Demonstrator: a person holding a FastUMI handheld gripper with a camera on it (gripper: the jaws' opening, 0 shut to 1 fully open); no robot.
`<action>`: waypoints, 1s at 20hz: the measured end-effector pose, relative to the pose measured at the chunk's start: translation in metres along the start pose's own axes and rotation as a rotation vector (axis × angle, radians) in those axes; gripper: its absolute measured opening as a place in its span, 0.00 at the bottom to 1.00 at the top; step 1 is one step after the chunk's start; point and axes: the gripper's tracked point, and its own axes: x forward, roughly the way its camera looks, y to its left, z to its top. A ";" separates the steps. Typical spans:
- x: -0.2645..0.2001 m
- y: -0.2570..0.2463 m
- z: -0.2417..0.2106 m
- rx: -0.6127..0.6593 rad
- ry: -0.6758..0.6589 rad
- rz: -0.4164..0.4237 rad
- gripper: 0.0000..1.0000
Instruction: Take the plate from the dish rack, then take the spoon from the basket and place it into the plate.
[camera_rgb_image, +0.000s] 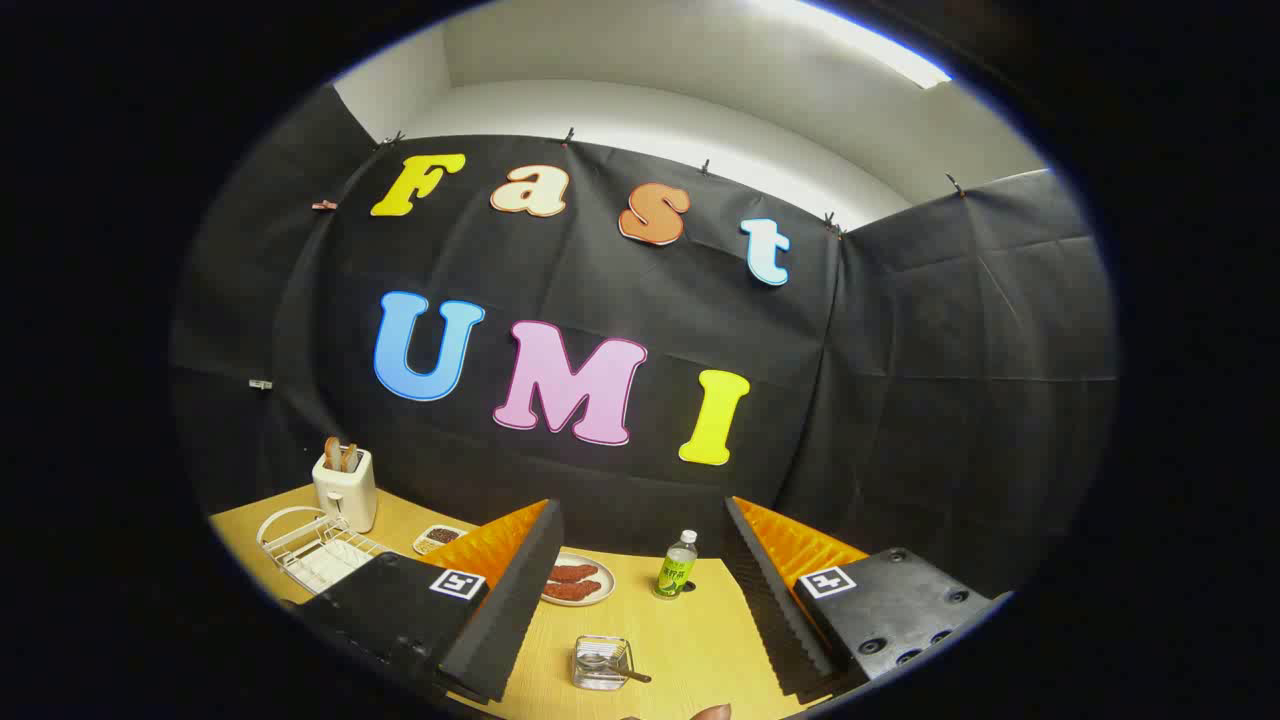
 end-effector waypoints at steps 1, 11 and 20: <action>0.001 0.001 -0.001 0.007 0.006 0.008 0.98; 0.009 0.013 -0.012 0.036 0.034 0.020 0.98; 0.013 0.049 -0.026 0.134 0.136 0.082 0.98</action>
